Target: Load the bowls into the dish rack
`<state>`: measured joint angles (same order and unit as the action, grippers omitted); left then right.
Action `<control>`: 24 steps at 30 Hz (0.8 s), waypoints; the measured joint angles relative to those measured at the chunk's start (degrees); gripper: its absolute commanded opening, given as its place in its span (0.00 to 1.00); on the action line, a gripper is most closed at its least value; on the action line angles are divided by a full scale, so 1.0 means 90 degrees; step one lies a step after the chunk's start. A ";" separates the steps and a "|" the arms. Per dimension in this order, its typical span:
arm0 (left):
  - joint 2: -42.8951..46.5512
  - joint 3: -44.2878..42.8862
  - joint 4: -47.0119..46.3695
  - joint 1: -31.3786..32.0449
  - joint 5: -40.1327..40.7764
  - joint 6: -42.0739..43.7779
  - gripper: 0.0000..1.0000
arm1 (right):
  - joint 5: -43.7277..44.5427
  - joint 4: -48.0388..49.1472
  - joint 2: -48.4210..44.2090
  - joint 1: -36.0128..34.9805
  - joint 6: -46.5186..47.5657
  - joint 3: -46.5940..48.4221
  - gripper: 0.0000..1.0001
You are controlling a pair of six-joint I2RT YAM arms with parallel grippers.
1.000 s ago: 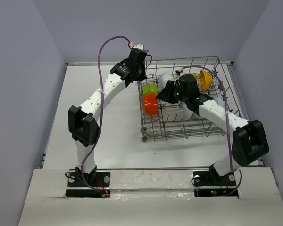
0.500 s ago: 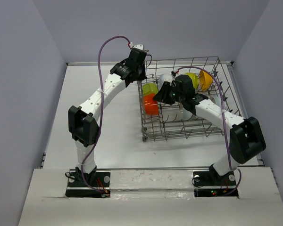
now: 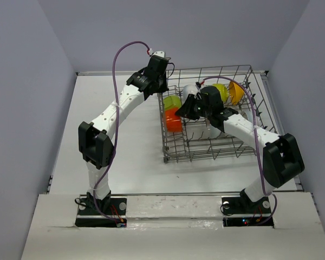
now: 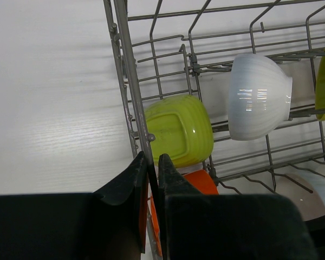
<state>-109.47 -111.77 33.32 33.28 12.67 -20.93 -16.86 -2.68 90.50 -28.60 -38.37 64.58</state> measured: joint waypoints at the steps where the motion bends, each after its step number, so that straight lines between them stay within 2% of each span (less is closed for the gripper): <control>1: 0.0000 0.0000 0.0000 0.0000 0.0002 0.0002 0.00 | -0.0012 0.0010 0.0000 0.0000 -0.0019 0.0000 0.19; 5: 0.0000 0.0000 0.0012 0.0000 0.0022 0.0005 0.00 | -0.0022 0.0002 0.0002 0.0005 -0.0126 0.0000 0.04; 7: 0.0000 0.0000 0.0022 0.0000 0.0044 0.0010 0.00 | -0.0024 0.0002 0.0010 0.0005 -0.0177 0.0000 0.01; 24: 0.0000 -0.0002 0.0024 0.0000 0.0061 0.0032 0.00 | 0.0486 -0.0097 -0.0015 -0.0015 -0.0199 0.0015 0.01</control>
<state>-109.47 -111.79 33.54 33.28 13.21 -20.64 -12.49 -3.55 90.37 -28.73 -40.16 64.71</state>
